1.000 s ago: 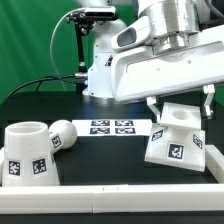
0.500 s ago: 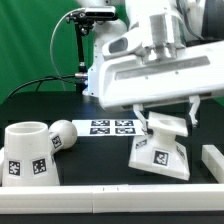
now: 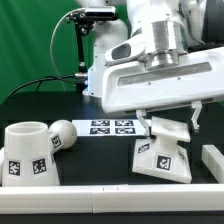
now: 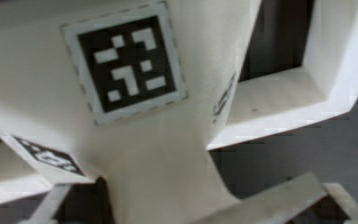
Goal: Assemble lamp
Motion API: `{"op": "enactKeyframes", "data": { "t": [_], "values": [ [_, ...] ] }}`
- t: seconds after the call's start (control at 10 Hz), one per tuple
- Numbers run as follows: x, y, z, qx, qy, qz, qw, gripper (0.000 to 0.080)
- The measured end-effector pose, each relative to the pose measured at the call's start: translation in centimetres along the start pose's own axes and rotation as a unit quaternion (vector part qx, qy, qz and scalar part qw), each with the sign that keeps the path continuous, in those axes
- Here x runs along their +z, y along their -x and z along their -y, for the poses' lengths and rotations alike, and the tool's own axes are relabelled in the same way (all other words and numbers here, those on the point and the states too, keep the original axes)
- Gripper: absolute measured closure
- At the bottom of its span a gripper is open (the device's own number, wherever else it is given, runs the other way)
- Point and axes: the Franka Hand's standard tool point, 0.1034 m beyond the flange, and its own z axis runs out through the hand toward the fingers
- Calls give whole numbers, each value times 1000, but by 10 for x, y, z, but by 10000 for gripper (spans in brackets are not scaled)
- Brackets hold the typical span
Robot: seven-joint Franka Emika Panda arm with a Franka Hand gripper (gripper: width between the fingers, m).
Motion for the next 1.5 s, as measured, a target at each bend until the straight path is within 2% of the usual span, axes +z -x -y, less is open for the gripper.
{"op": "enactKeyframes", "data": {
  "t": [0.1,0.2,0.5,0.7,1.2,1.3,1.4,1.5],
  "values": [
    [7,10,-4,-2,-7,11,1000,328],
    [13,16,1,4,-13,21,1000,328],
    [22,23,35,9,-29,29,999,328],
    [30,18,50,6,-36,21,999,328],
    [31,15,51,10,-36,20,999,328],
    [32,17,51,10,-36,22,999,248],
    [32,17,50,10,-36,23,999,248],
    [32,17,50,10,-36,24,999,148]
  ]
}}
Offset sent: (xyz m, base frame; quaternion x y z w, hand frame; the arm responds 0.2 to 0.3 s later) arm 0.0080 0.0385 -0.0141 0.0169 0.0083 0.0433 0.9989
